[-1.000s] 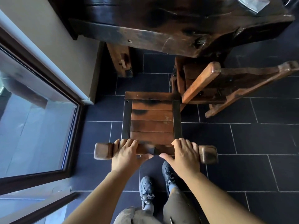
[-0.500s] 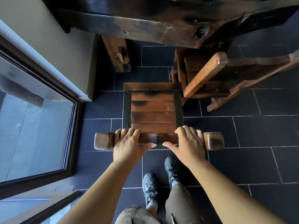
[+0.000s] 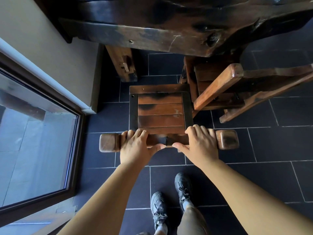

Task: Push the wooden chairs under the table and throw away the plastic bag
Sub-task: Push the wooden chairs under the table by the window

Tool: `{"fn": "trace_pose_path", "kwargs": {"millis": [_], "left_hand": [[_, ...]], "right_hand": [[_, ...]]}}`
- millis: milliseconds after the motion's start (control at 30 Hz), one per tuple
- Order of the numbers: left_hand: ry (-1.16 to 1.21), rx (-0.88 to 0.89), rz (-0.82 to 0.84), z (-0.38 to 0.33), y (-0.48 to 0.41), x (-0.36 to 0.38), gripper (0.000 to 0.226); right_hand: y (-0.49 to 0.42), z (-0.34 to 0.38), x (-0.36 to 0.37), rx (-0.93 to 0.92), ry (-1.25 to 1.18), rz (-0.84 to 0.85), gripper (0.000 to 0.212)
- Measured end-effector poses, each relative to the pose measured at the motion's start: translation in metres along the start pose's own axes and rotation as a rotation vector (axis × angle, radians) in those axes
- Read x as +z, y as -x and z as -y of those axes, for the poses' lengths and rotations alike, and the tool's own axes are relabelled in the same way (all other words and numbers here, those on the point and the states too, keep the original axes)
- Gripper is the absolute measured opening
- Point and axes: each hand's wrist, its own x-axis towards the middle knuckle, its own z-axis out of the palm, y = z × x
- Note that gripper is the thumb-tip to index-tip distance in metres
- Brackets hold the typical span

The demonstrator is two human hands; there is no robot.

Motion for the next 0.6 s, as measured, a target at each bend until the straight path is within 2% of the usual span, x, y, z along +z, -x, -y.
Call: {"fn": "trace_pose_path", "kwargs": {"millis": [600], "left_hand": [[0.013, -0.046, 0.043, -0.012, -0.111, -0.016, 0.077]], "right_hand": [[-0.113, -0.033, 0.006, -0.049, 0.071, 0.009, 0.072]]}}
